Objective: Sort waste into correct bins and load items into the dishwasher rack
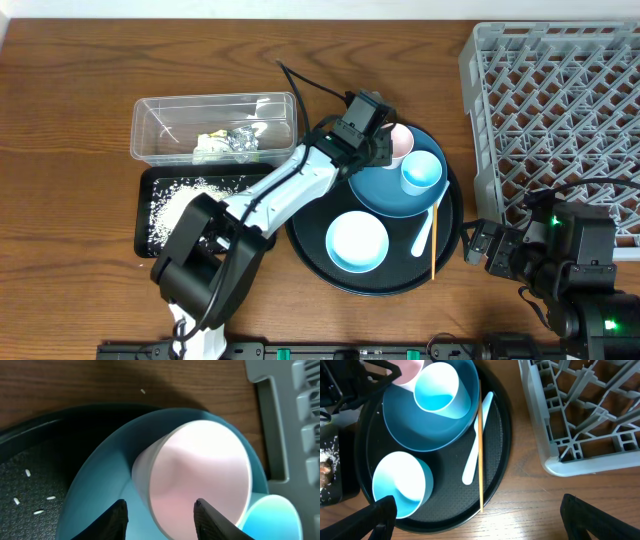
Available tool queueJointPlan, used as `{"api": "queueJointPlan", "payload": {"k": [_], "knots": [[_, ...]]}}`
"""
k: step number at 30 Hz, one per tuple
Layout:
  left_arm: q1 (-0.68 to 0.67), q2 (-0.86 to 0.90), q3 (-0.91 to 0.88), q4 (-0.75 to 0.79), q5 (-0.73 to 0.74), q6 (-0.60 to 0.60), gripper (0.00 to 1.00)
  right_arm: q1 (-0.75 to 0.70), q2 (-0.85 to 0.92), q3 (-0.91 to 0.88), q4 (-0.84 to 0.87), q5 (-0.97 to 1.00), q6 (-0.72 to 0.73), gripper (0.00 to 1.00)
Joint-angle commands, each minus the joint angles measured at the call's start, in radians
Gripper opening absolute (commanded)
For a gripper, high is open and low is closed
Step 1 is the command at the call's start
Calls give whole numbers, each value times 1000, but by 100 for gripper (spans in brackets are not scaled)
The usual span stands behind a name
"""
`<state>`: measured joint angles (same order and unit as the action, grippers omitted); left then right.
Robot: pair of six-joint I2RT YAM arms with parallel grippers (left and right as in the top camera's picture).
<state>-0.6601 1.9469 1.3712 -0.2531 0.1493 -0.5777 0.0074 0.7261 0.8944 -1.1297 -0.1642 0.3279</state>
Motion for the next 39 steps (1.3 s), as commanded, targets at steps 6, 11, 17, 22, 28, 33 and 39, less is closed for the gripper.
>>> {"api": "queueJointPlan", "payload": {"k": [6,11,17,22,28,33,39], "knots": [[-4,37,19,21,-20,-37,25,-7,0,-6,-2,3,-23,99],[0,36,20,31,-20,-37,19,-7,0,-6,-1,3,-23,99],[18,11,20,31,-20,-37,6,-7,0,-6,-1,3,-23,99],[53,-51,20,5,-19,-37,6,-7,0,-6,-1,3,-23,99],[93,-156,20,-51,0,-36,6,-7,0,-6,6,3,-22,99],[136,-270,20,-160,41,40,6,-7,0,-6,7,-16,-33,98],[226,-402,19,-303,370,158,6,-7,1,-6,80,-441,-334,74]]}}
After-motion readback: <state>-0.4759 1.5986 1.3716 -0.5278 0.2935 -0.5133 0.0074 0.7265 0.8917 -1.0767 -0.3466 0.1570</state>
